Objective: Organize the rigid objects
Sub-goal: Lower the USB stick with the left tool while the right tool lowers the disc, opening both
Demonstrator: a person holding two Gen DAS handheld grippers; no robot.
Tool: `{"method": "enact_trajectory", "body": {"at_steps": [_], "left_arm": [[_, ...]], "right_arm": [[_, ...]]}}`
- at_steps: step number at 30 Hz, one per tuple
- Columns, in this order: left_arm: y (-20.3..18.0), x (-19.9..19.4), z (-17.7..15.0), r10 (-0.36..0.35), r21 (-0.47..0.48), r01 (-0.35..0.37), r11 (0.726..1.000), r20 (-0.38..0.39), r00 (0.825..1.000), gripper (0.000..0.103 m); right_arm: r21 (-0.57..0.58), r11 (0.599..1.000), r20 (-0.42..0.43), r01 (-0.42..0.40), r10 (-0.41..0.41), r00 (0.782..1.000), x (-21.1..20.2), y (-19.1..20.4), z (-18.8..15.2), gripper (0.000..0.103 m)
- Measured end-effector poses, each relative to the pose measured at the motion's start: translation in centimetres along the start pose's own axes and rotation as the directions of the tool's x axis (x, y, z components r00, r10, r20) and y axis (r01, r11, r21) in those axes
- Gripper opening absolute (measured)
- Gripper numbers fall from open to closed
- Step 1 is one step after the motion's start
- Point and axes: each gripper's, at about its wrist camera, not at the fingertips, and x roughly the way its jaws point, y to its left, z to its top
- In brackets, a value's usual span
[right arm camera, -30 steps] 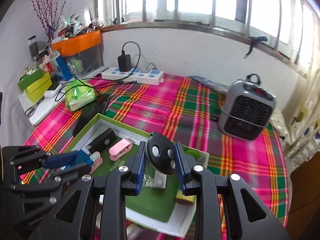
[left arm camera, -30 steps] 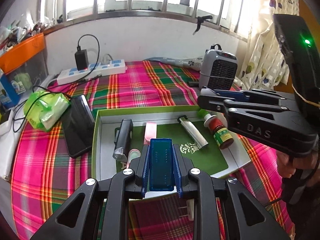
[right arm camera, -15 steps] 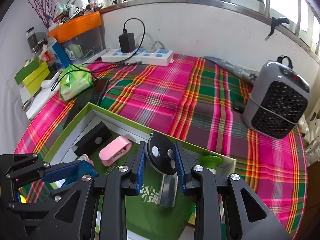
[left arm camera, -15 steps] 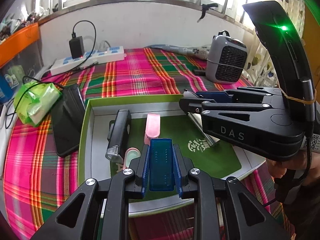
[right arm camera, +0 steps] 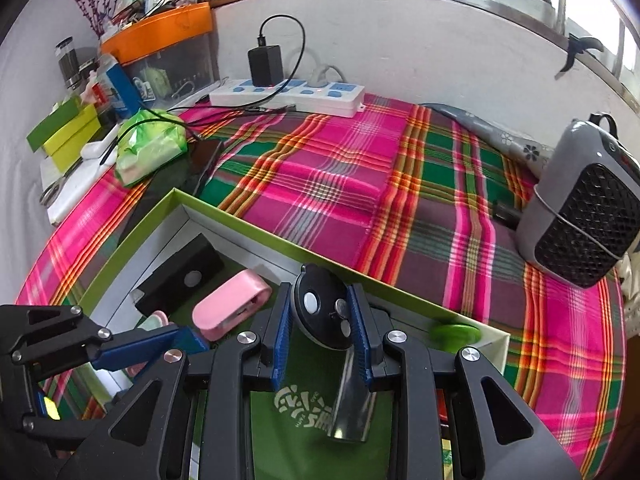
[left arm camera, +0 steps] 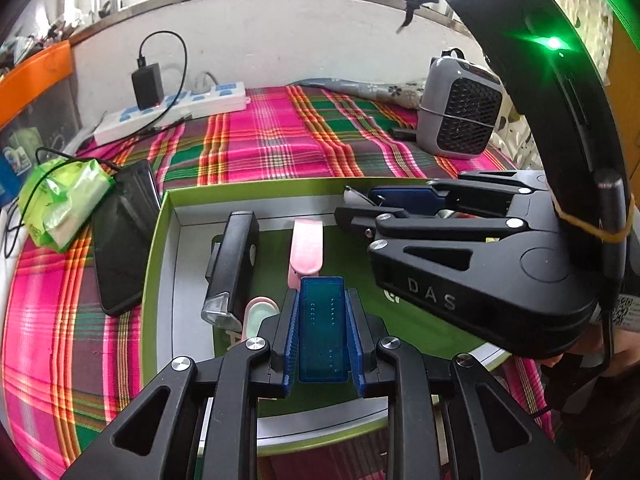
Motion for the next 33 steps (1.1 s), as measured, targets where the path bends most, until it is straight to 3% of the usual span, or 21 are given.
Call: {"method": "enact_trajectory", "body": {"at_steps": [33], "left_arm": [[0.45,0.1,0.11,-0.001,-0.023,0.001,1.0,-0.003,1.0,0.022]], "right_arm": [[-0.038,0.999,-0.033,-0.017,0.016,0.999,0.78,0.81,-0.06,0.03]]}}
